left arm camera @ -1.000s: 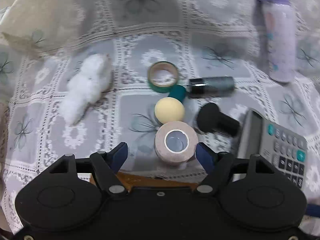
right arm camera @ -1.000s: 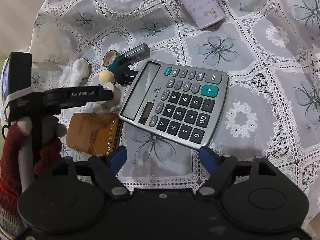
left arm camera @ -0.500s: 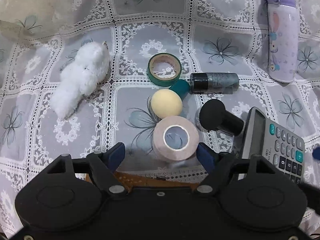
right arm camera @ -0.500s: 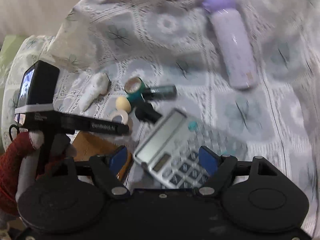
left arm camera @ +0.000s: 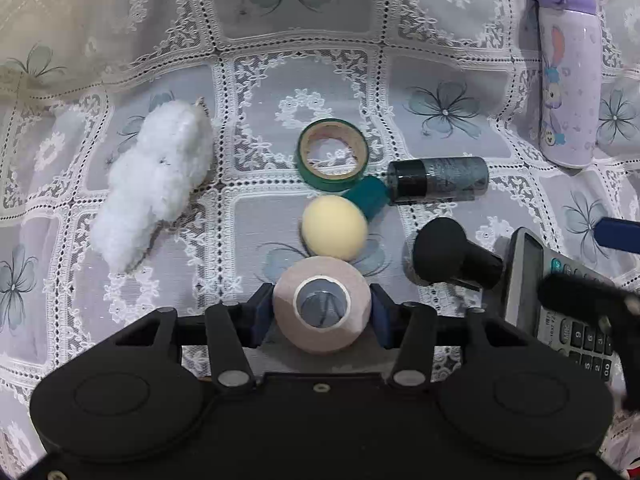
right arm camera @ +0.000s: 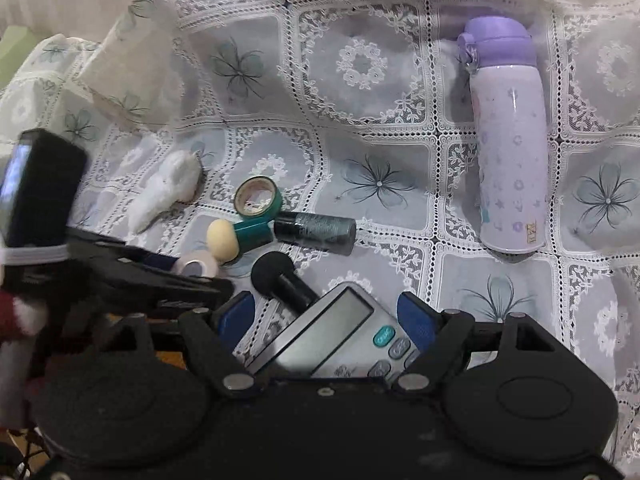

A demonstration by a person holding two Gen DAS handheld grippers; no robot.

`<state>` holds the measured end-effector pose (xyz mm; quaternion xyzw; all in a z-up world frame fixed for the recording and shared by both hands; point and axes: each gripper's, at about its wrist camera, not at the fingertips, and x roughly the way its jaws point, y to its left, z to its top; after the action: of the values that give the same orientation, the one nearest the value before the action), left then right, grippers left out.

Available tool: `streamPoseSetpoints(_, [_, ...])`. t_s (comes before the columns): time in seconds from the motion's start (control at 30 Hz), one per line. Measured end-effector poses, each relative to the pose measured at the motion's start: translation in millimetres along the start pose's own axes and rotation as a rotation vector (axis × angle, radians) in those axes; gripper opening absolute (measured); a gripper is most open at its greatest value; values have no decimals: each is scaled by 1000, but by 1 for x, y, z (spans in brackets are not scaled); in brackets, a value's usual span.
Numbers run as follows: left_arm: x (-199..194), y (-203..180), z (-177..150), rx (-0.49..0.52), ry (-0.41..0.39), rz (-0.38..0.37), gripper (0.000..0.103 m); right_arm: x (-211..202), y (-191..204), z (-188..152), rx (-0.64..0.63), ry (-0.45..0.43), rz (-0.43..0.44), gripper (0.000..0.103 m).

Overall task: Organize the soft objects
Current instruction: 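Grasp the black cylinder with the right tool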

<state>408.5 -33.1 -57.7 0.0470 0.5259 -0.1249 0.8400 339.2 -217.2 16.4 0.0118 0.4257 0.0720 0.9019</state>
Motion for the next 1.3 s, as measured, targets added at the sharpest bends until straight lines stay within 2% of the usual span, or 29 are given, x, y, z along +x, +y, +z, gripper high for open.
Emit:
streamPoseSetpoints(0.17, [2,6,0,-4,-8,-29,50,17,2,14,83,2,6,78])
streamPoseSetpoints(0.33, [4,4,-2,5,-22,-28,50,39,15,31,92,-29,-40,78])
streamPoseSetpoints(0.53, [1,7,-4,-12,-33,-41,50,68,21,47,118,-4,-52,78])
streamPoseSetpoints(0.83, [1,4,-6,-5,-43,-51,54,100,32,52,110,46,-84,79])
streamPoseSetpoints(0.97, [1,6,-6,-14,-48,-62,55,104,27,52,126,49,-104,76])
streamPoseSetpoints(1.03, [1,7,-7,-22,-52,-76,55,103,23,52,136,60,-84,71])
streamPoseSetpoints(1.3, [0,14,-10,-51,-73,-106,52,92,21,46,127,45,-75,69])
